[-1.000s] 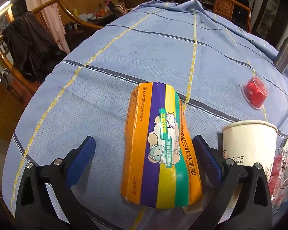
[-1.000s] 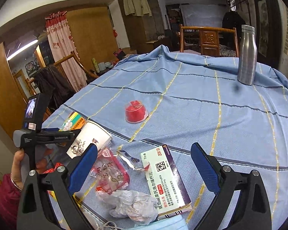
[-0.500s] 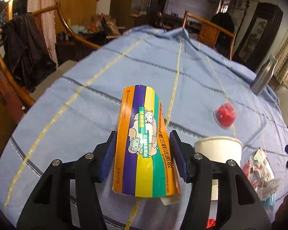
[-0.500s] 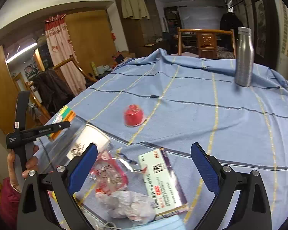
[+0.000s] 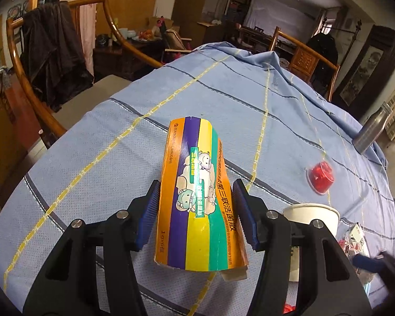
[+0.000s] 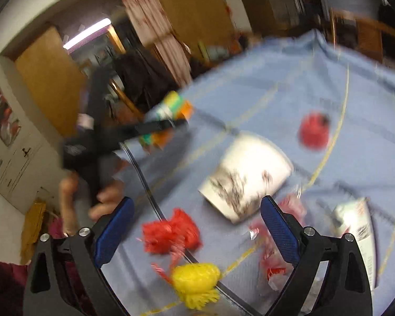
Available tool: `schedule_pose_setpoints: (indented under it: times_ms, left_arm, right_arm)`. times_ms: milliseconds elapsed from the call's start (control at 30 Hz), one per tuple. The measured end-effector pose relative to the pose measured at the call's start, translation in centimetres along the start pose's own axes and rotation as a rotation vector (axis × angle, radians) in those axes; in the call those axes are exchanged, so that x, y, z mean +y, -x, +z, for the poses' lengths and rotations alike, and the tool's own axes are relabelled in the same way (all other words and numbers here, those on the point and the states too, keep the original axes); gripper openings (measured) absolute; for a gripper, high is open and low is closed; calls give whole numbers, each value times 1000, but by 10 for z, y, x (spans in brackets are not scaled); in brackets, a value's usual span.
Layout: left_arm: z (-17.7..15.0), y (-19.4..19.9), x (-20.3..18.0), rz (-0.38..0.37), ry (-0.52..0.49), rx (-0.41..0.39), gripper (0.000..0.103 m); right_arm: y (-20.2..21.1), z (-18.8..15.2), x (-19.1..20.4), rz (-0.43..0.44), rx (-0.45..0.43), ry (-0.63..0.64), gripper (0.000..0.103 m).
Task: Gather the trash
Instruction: 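Grasp the white paper cup with the right tool while the left tool holds the tube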
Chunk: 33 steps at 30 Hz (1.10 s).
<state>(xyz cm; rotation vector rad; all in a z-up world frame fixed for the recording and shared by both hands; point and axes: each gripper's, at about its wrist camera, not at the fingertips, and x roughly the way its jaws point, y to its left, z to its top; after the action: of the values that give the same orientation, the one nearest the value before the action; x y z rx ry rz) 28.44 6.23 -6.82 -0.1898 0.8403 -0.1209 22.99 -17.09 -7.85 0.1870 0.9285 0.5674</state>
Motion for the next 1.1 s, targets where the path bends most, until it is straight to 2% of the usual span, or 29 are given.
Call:
schedule_pose_setpoints:
  times_ms: [33, 100, 133, 167, 233, 400, 433, 533, 600, 667, 733, 800, 900, 1033, 1100]
  left_arm:
    - [0, 0, 0, -3, 1, 0, 55]
    - [0, 1, 0, -13, 0, 2, 55]
    - [0, 1, -1, -17, -3, 3, 55]
    - [0, 1, -1, -23, -5, 4, 55]
    - [1, 3, -2, -37, -4, -2, 55]
    - [0, 5, 2, -38, 13, -6, 55]
    - [0, 4, 3, -37, 17, -5, 55]
    - [1, 5, 4, -46, 27, -6, 55]
    - [1, 6, 3, -50, 25, -9, 55]
    - [1, 6, 1, -53, 18, -8, 56]
    - [1, 4, -2, -49, 7, -3, 56]
    - [0, 3, -4, -45, -3, 2, 56]
    - [0, 3, -6, -37, -10, 0, 56]
    - [0, 3, -4, -34, -4, -5, 55]
    - [0, 4, -5, -42, -8, -8, 55]
  right_arm:
    - [-3, -1, -13, -38, 19, -42, 89]
    - [3, 1, -35, -210, -11, -99, 90]
    - [11, 4, -44, -322, -48, -135, 91]
    - [16, 6, -49, -328, -68, -158, 91]
    - [18, 14, -46, -214, -71, -184, 91]
    - [-11, 31, 3, -213, -34, -50, 91]
    - [-20, 34, 9, -235, -14, -32, 92]
    - [-37, 38, 18, -379, 0, 26, 95]
    - [-49, 39, 19, -420, 32, 35, 97]
    - [-67, 36, 11, -412, 131, 14, 97]
    - [-66, 34, -1, -359, 148, -32, 94]
    - [-53, 35, -7, -301, 74, -69, 76]
    - [-31, 35, -6, -284, -34, -41, 72]
    - [8, 37, 5, -167, -176, -31, 72]
    - [25, 35, 12, -166, -223, -9, 72]
